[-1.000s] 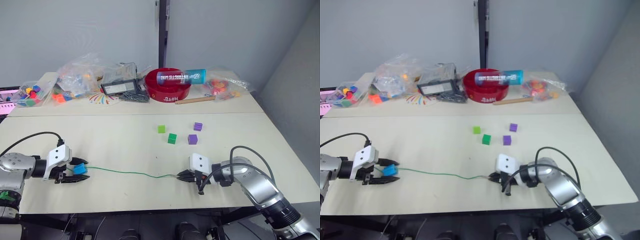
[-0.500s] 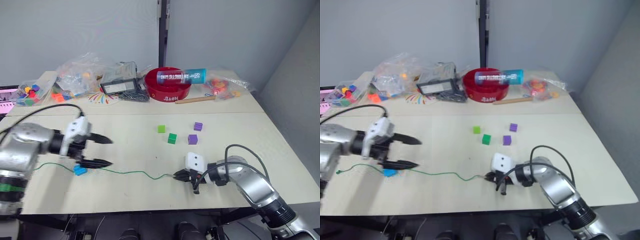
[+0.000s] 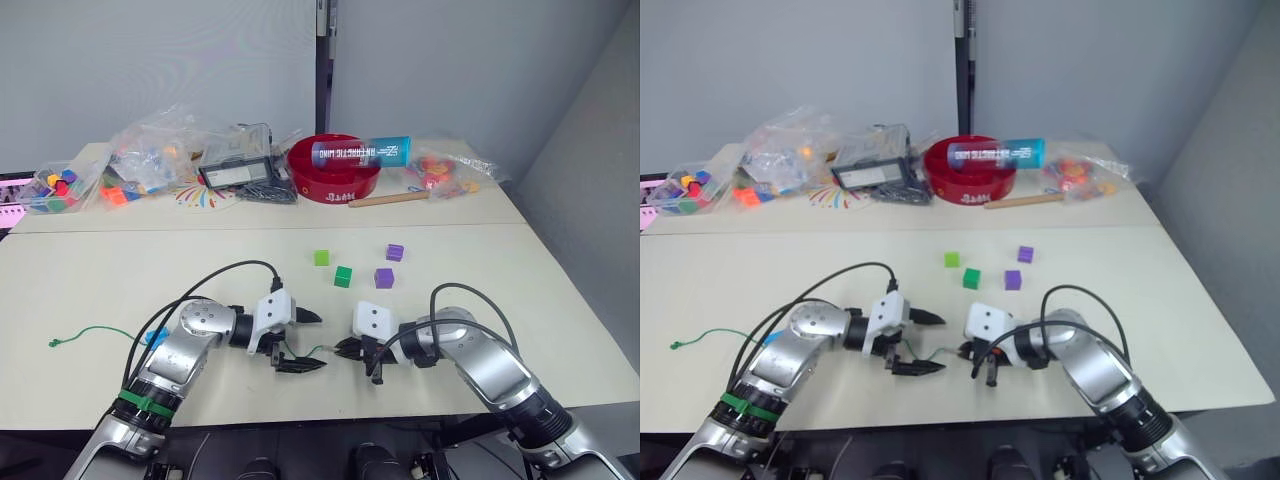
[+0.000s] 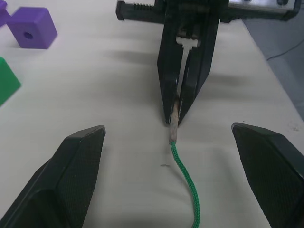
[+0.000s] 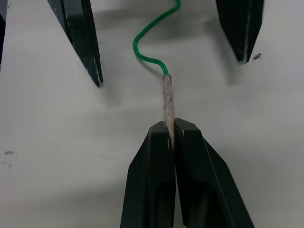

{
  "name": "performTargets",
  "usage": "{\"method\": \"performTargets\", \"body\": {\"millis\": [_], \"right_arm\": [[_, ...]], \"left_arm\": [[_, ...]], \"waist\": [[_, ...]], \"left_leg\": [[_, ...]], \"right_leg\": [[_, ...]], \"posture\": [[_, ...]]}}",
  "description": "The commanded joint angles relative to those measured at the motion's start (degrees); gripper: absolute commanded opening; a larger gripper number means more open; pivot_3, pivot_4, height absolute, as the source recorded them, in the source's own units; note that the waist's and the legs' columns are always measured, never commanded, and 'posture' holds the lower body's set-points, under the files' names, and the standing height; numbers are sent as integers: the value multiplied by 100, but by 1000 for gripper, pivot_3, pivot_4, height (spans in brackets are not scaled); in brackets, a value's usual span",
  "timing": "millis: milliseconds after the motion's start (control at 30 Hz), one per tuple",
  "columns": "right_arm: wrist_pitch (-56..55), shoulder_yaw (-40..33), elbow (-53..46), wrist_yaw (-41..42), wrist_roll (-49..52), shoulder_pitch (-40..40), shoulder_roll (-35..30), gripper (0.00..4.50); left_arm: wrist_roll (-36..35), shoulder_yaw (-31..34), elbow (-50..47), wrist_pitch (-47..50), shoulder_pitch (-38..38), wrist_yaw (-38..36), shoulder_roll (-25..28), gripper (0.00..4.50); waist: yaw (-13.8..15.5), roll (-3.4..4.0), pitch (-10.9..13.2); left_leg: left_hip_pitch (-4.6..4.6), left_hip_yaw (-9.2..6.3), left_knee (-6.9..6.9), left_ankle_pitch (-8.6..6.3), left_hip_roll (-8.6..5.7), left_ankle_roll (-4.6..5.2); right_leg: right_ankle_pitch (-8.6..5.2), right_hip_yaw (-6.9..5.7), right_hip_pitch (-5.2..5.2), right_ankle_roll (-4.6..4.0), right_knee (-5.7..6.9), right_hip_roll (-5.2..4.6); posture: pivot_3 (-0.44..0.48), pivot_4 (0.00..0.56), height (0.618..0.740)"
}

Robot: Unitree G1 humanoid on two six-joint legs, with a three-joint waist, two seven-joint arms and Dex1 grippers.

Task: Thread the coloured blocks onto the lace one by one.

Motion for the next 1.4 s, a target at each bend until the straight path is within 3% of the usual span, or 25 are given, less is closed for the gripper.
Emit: {"method": "performTargets", "body": {"millis": [33,167,267,633,1033,1400], "right_arm": [[31,47,-127,-12,-30,-7,-30,0],[39,55,-124,-12,-31,-16,-21,0],[48,64,-116,-17,-28,-21,-2,0],[52,58,-131,-19,-33,-25,-9,0],[66,20,-156,1,24,-36,13,0],[370,-901,-742,-185,625,324,-190,3696]], "left_arm": [[-24,22,67,-209,-47,-61,-61,4493],[29,-44,150,-252,-173,-50,-194,4493],[65,-74,219,-269,-202,-31,-282,3695],[121,-164,258,-275,-172,-46,-294,26],[136,-139,366,-309,-255,-28,-314,26],[52,27,442,-361,-293,-154,-147,0]], "waist": [[11,0,0],[36,0,0],[32,0,0],[31,0,0],[35,0,0],[48,0,0]], "left_leg": [[0,0,0,0,0,0],[-1,0,0,0,-1,0],[-2,0,2,0,-1,0],[-1,-1,2,0,-1,0],[0,-1,2,0,-1,0],[-3,-3,2,0,-2,0]], "right_leg": [[0,0,0,0,0,0],[0,0,1,0,-1,-1],[0,0,2,1,-2,-1],[0,0,2,1,-2,-1],[0,-1,3,1,-2,-1],[0,-1,3,1,-4,-2]], "posture": [[0,150,731],[0,150,731],[0,150,731],[0,150,731],[0,150,731],[0,150,731]]}}
